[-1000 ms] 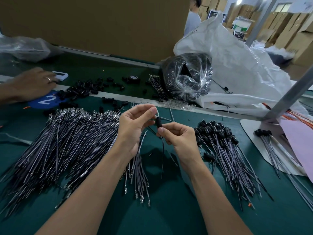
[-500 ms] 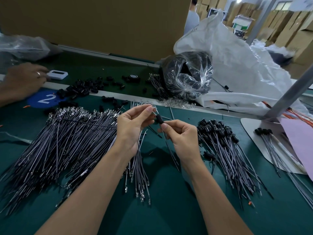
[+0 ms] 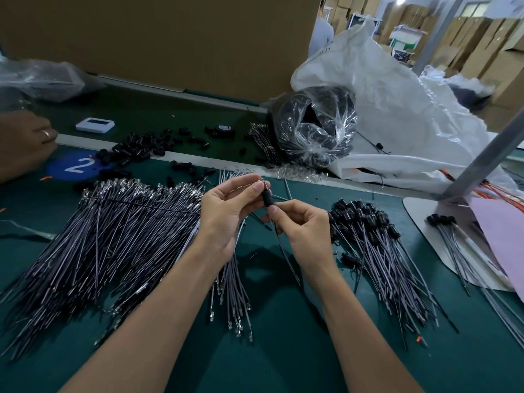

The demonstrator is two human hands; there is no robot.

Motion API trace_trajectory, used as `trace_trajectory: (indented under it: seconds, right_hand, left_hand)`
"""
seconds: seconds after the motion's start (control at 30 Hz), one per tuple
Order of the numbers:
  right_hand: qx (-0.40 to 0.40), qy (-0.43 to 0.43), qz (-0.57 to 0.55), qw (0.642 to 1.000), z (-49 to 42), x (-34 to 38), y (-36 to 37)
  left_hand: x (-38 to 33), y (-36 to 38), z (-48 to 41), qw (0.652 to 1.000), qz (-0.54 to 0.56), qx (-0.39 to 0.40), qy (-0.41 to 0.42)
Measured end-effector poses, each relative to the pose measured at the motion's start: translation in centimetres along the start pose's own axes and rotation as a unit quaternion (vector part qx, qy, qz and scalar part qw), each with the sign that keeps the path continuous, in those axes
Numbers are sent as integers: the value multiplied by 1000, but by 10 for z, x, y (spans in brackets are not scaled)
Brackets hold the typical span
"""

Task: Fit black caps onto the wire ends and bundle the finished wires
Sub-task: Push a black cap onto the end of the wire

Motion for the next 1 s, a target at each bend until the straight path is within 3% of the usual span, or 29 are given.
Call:
trace_trajectory:
  seconds: [0.6,1.0]
  right_hand:
    - [1,-13,8,1000,0,7,1]
    - [2,-18,25,1000,2,10,0]
  left_hand:
    - [3,4,0,999,-33,14,-12]
    - [6,-4,0,998,-44,-23,-29]
Point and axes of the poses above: each hand's wrist, its own z-axis away from the middle knuckle, its own y-axis out of the palm, x = y × z, the point moved 9 cm from there along -z, towards the middle knuckle, and after that the axes turned 10 degrees about -y, right-handed, at the moved point
